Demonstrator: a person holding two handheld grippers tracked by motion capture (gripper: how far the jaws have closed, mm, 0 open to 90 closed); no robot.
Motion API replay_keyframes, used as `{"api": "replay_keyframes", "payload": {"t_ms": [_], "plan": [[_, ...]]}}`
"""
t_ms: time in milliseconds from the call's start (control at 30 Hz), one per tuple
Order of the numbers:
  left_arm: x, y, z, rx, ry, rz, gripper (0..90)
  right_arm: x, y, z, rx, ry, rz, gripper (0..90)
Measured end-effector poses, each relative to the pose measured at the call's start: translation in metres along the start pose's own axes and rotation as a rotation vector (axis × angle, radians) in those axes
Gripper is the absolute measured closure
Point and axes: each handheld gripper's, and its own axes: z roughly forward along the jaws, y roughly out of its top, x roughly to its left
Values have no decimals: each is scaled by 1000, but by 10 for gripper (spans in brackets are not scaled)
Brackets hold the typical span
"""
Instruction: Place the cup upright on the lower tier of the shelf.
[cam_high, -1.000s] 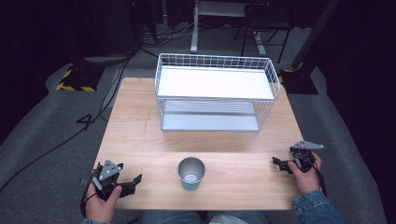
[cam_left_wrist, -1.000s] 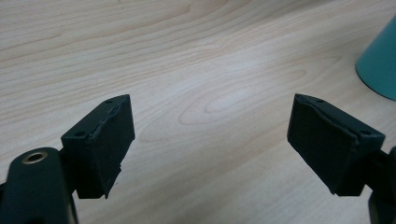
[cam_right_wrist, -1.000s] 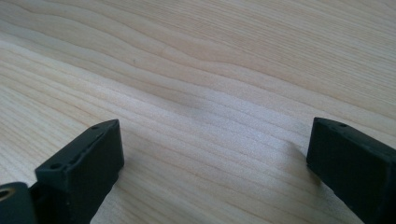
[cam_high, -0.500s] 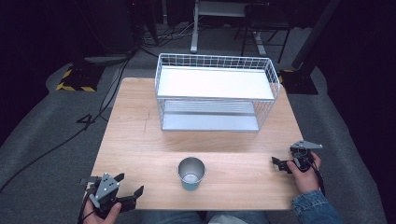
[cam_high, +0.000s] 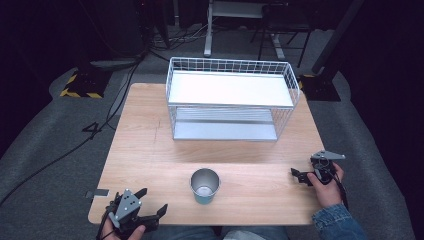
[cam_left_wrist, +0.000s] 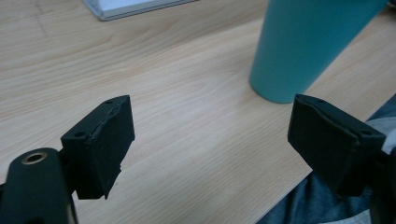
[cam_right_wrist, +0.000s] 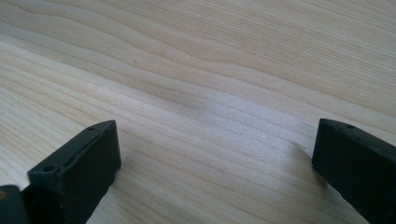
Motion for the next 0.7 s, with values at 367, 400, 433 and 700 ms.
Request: {"api": "replay_keyframes", "payload": {"t_ms": [367, 400, 433, 700], "plan": [[-19, 5, 19, 0, -56, 57, 155, 1, 0, 0, 0, -3, 1, 13], [-19, 5, 19, 0, -56, 57, 155, 1, 0, 0, 0, -3, 1, 13], [-23, 7, 22, -7, -71, 59, 155, 1, 0, 0, 1, -5, 5, 13], [-33, 12, 37, -13, -122, 78, 155, 1, -1, -1, 2, -10, 7, 11]]}}
